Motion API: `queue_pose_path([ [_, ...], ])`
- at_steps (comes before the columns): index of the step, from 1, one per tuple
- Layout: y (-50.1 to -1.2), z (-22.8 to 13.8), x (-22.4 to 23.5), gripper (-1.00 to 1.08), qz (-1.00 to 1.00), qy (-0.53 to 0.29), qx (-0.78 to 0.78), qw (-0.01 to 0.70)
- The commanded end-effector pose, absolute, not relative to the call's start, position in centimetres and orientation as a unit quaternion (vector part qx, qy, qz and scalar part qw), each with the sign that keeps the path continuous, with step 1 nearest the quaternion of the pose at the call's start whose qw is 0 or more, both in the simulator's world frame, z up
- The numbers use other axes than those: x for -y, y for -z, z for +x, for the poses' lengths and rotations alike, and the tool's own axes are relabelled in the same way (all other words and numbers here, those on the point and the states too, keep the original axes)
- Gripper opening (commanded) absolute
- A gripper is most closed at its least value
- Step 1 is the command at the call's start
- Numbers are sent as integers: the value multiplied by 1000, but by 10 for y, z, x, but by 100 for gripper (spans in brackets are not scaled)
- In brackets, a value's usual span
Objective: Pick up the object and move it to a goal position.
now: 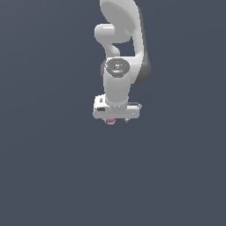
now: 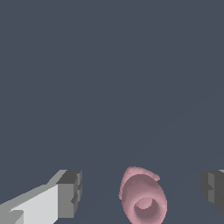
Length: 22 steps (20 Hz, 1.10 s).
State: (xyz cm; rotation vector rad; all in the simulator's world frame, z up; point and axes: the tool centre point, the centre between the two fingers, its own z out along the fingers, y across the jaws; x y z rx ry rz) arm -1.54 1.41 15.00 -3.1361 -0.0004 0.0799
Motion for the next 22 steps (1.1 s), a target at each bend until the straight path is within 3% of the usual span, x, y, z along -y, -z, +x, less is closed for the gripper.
queue_pose_path([
  [1,-150,-15,-14,100,-1000,-25,0,2],
  [22,-143,-27,-11,100,-999,-14,-29,13],
])
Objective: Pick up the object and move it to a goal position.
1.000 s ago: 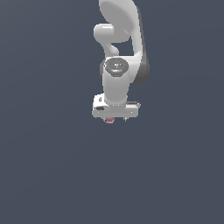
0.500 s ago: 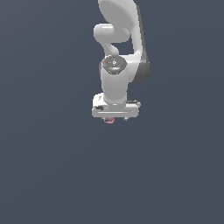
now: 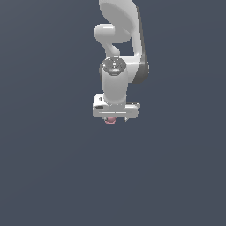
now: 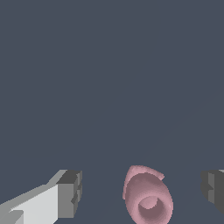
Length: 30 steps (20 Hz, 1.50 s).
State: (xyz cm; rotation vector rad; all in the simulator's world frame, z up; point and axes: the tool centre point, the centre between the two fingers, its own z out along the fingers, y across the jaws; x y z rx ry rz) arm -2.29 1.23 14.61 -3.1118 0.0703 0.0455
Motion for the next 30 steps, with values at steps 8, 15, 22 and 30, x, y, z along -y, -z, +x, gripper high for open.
queue_pose_path([
  [8,-117,-63,1,100,-997,-8,-81,7],
  [15,-99,-96,10,100,-992,-3,-124,2],
  [22,-90,-112,15,100,-989,0,-145,0],
  [30,-85,-113,15,100,-989,0,-146,0],
])
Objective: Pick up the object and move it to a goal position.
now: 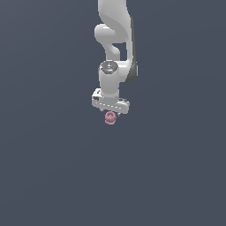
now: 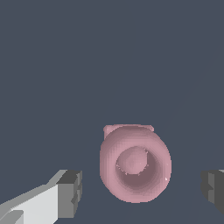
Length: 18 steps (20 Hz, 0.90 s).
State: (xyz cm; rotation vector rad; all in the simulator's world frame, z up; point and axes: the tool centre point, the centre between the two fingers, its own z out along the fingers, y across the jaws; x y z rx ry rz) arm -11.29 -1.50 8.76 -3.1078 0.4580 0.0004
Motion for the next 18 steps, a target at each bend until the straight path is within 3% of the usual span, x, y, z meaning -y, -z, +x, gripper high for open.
queue_pose_path([
  [1,-82,-113,15,100,-989,0,-146,0],
  [15,-39,-115,15,100,-989,0,-147,0],
  [16,-39,-115,15,-100,-989,0,-147,0],
  [18,-39,-115,15,-100,-989,0,-147,0],
])
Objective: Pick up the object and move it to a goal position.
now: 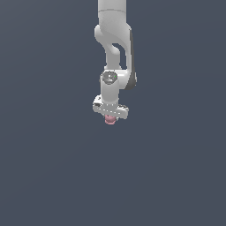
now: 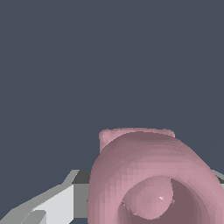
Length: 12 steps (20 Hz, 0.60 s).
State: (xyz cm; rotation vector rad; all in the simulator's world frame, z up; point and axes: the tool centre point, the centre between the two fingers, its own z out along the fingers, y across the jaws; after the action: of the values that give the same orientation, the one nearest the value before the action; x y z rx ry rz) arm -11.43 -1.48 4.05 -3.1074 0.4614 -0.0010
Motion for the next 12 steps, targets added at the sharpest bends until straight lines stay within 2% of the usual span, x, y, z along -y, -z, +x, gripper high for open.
queue_pose_path([
  [1,-39,-115,15,-100,-989,0,-147,0],
  [12,-45,-114,14,-100,-989,1,-147,0],
])
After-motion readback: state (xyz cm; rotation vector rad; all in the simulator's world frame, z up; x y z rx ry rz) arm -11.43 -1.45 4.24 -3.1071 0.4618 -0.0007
